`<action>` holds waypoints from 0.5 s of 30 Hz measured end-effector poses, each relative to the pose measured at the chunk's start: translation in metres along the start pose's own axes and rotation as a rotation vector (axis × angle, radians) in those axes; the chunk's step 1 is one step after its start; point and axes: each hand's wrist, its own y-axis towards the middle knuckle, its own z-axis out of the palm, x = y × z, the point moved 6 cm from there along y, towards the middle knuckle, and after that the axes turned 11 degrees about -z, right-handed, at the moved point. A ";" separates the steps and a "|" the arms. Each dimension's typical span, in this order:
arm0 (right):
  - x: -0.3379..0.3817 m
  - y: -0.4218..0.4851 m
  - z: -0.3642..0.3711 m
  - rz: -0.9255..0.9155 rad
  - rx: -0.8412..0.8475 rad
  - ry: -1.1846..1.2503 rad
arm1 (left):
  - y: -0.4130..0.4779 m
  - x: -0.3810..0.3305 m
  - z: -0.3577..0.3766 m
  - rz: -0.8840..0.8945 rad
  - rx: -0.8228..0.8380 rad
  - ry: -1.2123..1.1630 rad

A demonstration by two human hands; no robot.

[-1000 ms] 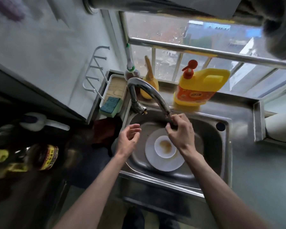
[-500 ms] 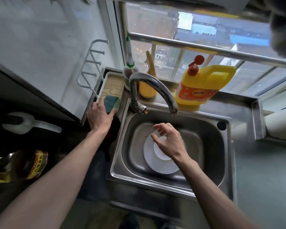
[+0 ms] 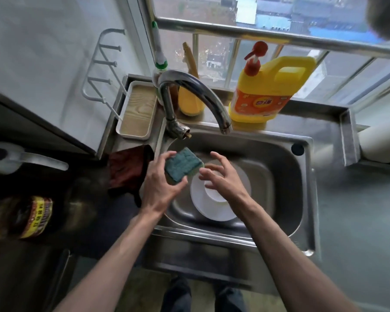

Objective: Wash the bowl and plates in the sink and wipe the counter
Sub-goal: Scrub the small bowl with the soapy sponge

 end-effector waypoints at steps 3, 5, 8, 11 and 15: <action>-0.024 -0.003 -0.009 0.145 -0.056 0.196 | -0.015 -0.018 0.043 0.025 0.127 -0.034; -0.036 -0.004 -0.024 0.168 -0.131 0.222 | -0.021 -0.032 0.067 0.058 0.185 -0.057; -0.047 -0.013 -0.051 0.262 -0.192 0.310 | -0.026 -0.046 0.092 0.129 0.273 -0.063; -0.056 -0.015 -0.083 0.271 -0.239 0.346 | -0.021 -0.040 0.110 0.095 0.414 -0.072; -0.074 -0.012 -0.127 0.251 -0.414 0.140 | -0.005 0.009 0.113 -0.241 0.286 0.010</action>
